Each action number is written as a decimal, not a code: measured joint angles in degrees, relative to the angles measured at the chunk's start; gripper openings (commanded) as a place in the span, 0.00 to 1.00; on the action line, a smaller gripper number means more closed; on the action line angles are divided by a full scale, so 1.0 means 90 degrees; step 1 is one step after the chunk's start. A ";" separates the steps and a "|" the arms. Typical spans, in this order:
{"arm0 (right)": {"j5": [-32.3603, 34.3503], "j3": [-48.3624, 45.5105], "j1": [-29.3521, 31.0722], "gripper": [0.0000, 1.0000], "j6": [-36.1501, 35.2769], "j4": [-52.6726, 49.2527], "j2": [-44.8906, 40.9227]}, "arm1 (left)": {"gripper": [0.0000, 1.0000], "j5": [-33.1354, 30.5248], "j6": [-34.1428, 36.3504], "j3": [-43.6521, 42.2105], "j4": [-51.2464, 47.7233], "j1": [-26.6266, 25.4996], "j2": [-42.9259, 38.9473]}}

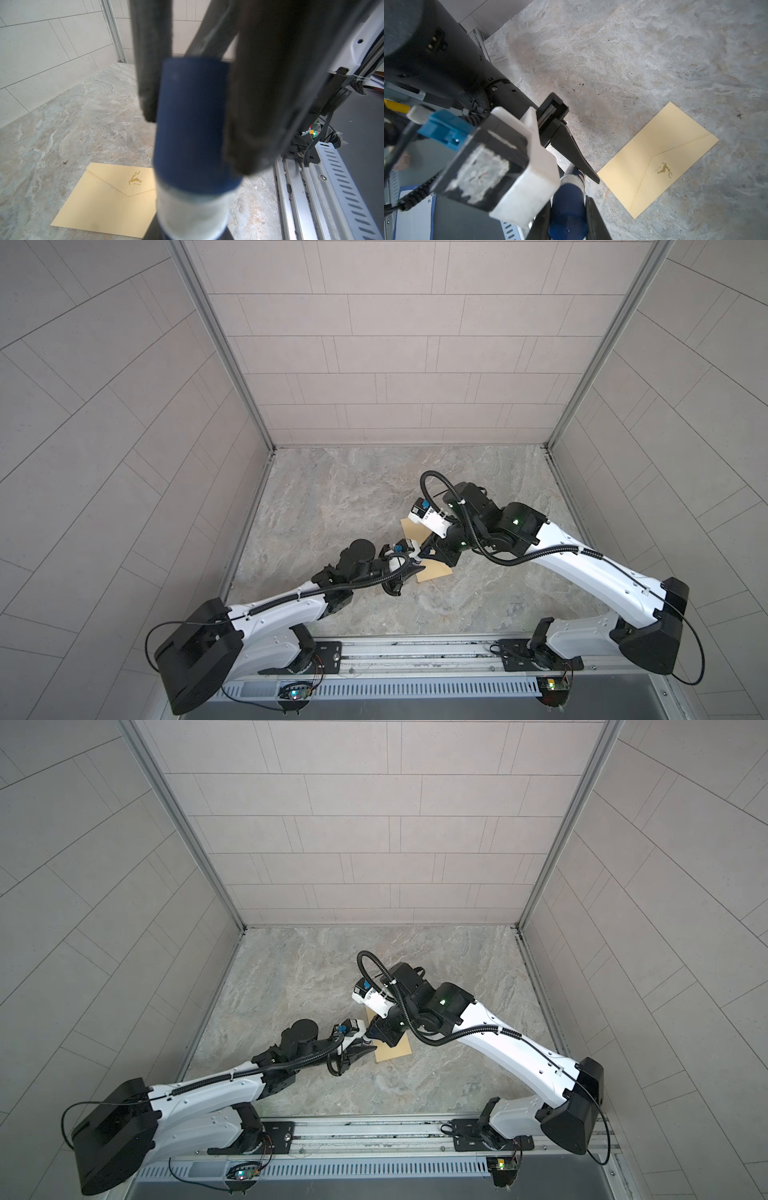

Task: Place the letter into the envelope and seal it
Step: 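Lift the right gripper with the cap away from the glue stick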

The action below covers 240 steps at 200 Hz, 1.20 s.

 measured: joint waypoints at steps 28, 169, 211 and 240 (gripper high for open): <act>-0.0117 -0.0328 -0.0087 0.02 0.0177 0.0478 -0.0471 | 0.00 0.0044 -0.0095 -0.0002 0.0323 0.0000 -0.0090; 0.1042 -0.1047 -0.2455 0.05 0.0573 0.1246 0.0233 | 0.00 -0.0104 -0.0238 -0.0002 0.1027 0.0002 -0.0391; 0.1775 -0.0933 -0.2854 0.06 0.0692 0.1370 0.2011 | 0.00 -0.0175 -0.0238 -0.0002 0.0971 0.0002 -0.0510; 0.2055 -0.0612 -0.2909 0.09 0.0709 0.1387 0.2946 | 0.00 -0.0199 -0.0238 -0.0002 0.0952 0.0002 -0.0512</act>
